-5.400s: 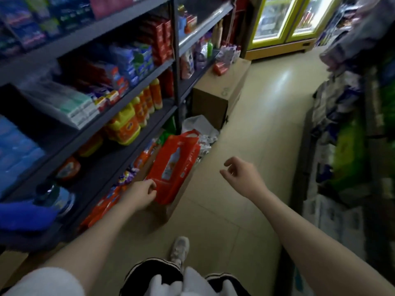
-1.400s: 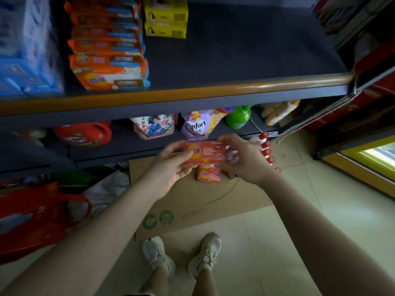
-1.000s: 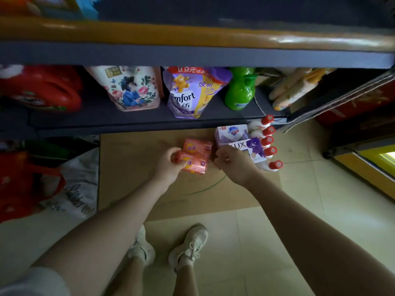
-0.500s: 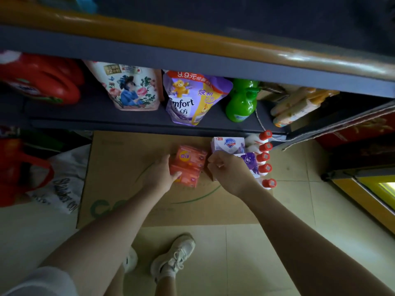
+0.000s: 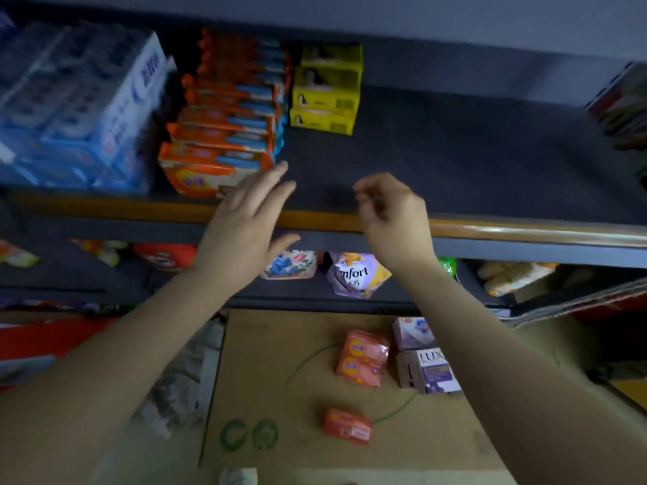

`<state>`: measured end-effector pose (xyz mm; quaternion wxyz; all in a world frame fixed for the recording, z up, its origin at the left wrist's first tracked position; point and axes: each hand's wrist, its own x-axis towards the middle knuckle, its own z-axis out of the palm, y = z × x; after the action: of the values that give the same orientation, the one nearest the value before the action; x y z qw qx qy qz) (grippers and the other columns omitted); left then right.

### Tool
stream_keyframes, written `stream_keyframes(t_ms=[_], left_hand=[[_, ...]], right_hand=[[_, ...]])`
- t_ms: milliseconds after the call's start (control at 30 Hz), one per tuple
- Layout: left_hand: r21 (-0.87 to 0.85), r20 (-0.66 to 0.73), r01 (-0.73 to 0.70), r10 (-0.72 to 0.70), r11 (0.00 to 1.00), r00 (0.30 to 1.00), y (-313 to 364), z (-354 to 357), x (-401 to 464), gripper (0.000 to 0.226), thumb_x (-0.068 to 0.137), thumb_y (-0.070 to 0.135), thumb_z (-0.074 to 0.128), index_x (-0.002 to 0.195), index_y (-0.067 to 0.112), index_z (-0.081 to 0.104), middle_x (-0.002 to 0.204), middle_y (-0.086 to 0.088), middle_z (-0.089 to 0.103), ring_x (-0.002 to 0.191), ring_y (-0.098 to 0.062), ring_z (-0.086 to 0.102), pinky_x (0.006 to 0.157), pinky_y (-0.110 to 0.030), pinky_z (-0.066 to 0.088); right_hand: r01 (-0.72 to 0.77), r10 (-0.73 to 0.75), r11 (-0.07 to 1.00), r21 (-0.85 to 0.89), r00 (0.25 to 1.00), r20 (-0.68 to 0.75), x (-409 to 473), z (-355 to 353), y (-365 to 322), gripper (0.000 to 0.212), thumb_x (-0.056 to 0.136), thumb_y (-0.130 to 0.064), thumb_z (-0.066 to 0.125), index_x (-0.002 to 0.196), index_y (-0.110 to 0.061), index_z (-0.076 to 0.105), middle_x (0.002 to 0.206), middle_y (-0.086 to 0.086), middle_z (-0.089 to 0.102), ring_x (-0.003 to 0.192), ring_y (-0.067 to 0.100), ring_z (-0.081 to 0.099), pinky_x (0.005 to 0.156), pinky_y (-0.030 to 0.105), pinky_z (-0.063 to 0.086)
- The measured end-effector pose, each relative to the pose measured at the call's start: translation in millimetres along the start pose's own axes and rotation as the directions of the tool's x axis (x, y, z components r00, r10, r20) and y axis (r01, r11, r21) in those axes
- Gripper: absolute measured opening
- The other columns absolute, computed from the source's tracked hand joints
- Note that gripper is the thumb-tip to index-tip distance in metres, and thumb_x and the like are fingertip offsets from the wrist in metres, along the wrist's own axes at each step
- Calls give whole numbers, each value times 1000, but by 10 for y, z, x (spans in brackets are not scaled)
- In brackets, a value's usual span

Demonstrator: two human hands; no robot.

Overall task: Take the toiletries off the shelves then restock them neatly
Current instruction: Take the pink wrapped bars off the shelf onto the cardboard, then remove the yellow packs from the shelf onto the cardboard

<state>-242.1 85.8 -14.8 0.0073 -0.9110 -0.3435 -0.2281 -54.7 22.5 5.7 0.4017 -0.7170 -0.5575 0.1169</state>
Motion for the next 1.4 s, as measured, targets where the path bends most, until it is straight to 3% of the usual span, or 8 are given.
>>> stream_keyframes(t_ms=[200,400,633,733,833,1000,1133,1400], left_hand=[[158,-70,-133,146,978,987,-264,-175,276,57,81,40,63,125,7,52,132,-15,50,116,-33,47,91,-44,40],[176,66,32,-44,984,997,-568,-106,501,87,69,63,55,135,6,46,141,-18,44,124,-37,46,96,-47,42],[184,-49,30,-21,982,999,-583,-46,481,77,66,59,69,124,9,57,126,-12,58,109,-32,59,76,-40,53],[190,-53,37,-28,981,998,-584,-33,481,75,67,59,66,124,10,57,126,-11,59,108,-31,59,74,-38,53],[193,-63,50,-39,980,997,-590,-26,484,75,67,59,64,124,11,57,126,-10,59,108,-30,60,73,-38,53],[182,-70,70,-58,981,996,-576,-14,498,75,65,59,65,122,12,58,123,-9,60,106,-30,60,73,-37,52],[177,-94,72,-56,982,994,-575,-8,497,75,64,57,70,122,11,58,123,-8,59,106,-30,60,73,-37,52],[174,-35,67,-62,983,997,-600,-13,503,79,68,64,64,128,14,54,129,-8,56,112,-31,56,76,-40,52]], right_hand=[[46,-52,976,-214,998,-22,576,263,-104,32,87,-6,47,118,-7,56,120,16,53,110,34,49,78,40,45],[9,79,895,-445,981,177,1070,441,-54,75,92,-7,48,150,-19,2,158,-3,-6,143,34,7,109,47,27],[22,-6,777,-630,1000,28,1202,581,8,65,91,-9,50,148,-18,18,147,13,26,131,35,25,104,42,29],[-21,-3,818,-575,999,-41,1242,610,40,57,93,-13,50,144,-16,24,152,13,16,138,34,16,107,42,27],[-48,82,893,-447,995,58,1370,631,74,70,94,-15,49,149,-18,7,158,4,0,143,31,5,112,42,24],[20,-26,796,-605,1000,-1,1365,622,58,52,93,-27,52,137,-10,31,147,15,23,130,35,27,101,42,32],[-28,14,938,-345,999,-41,1336,611,102,71,82,-36,67,133,-3,30,146,16,26,133,35,27,103,41,32],[-88,166,923,-375,970,179,1077,430,91,81,67,-47,77,127,-6,44,129,13,45,121,29,43,94,32,39]])
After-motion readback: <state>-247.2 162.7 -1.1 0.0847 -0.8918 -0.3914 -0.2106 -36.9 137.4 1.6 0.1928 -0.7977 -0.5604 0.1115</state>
